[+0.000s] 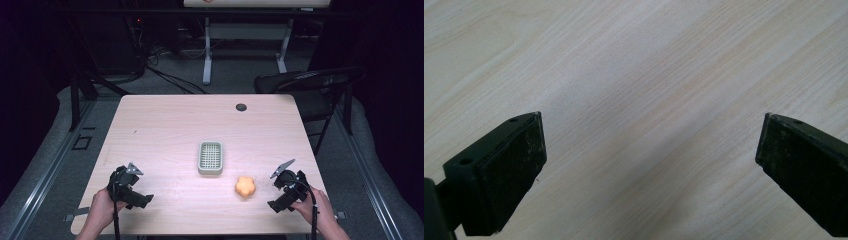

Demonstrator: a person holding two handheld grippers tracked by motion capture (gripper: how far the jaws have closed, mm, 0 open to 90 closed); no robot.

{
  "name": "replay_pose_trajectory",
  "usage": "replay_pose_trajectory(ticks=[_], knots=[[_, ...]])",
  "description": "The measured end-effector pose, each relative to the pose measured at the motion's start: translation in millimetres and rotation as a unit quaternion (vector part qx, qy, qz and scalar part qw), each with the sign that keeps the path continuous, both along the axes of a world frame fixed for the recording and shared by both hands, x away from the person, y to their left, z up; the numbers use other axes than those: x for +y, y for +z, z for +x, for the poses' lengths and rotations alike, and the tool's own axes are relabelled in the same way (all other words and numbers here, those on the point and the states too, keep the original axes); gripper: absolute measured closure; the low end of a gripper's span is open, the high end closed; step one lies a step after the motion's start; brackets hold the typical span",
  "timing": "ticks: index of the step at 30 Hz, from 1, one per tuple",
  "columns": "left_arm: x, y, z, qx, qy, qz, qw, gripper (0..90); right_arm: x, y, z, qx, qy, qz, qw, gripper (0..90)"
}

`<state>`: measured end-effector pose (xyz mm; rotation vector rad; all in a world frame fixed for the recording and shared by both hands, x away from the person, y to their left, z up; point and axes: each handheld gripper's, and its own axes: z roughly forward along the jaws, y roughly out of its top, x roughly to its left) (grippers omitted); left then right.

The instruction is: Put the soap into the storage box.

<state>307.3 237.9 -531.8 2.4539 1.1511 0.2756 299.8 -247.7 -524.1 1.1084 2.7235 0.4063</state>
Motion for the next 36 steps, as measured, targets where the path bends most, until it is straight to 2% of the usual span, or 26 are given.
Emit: replay_pose_trajectory(ticks=[3,4,7,8,14,19,24,31,36], knots=[[-0.2,0.1,-0.2,0.002,-0.003,0.001,1.0,0.1,1.3,-1.6,-1.6,-0.004,-0.007,0.012,0.9999,0.0],[0.0,0.1,-0.5,0.002,-0.004,0.001,1.0,0.1,1.0,-0.1,-0.7,0.002,0.001,0.005,1.0,0.0],[0.9,0.2,-0.9,0.002,-0.004,0.0,1.0,0.1,2.5,0.0,-0.7,0.0,0.003,0.006,1.0,0.0],[1.6,0.1,-0.7,0.002,-0.004,-0.002,1.0,0.1,4.5,-1.1,-0.9,-0.002,0.001,0.016,0.9999,0.0],[-0.1,-0.2,-0.9,0.001,-0.006,0.001,1.0,0.1,8.3,0.7,-0.9,0.001,0.011,0.008,0.9999,0.0],[1.3,-0.8,-0.5,0.004,-0.005,-0.006,1.0,0.0,11.4,2.9,-1.2,0.0,0.011,0.031,0.9994,0.0],[0.6,-0.9,-0.3,0.003,-0.007,-0.005,1.0,0.0,16.5,4.4,-0.1,-0.001,0.015,0.041,0.999,0.0],[0.8,-1.2,0.0,0.004,-0.007,-0.006,0.9999,0.0,33.8,4.4,4.5,-0.008,0.033,0.043,0.9985,0.0],[0.4,-1.3,0.2,0.004,-0.008,-0.006,0.9999,0.0,45.2,4.8,7.4,-0.013,0.047,0.034,0.9982,0.0]])
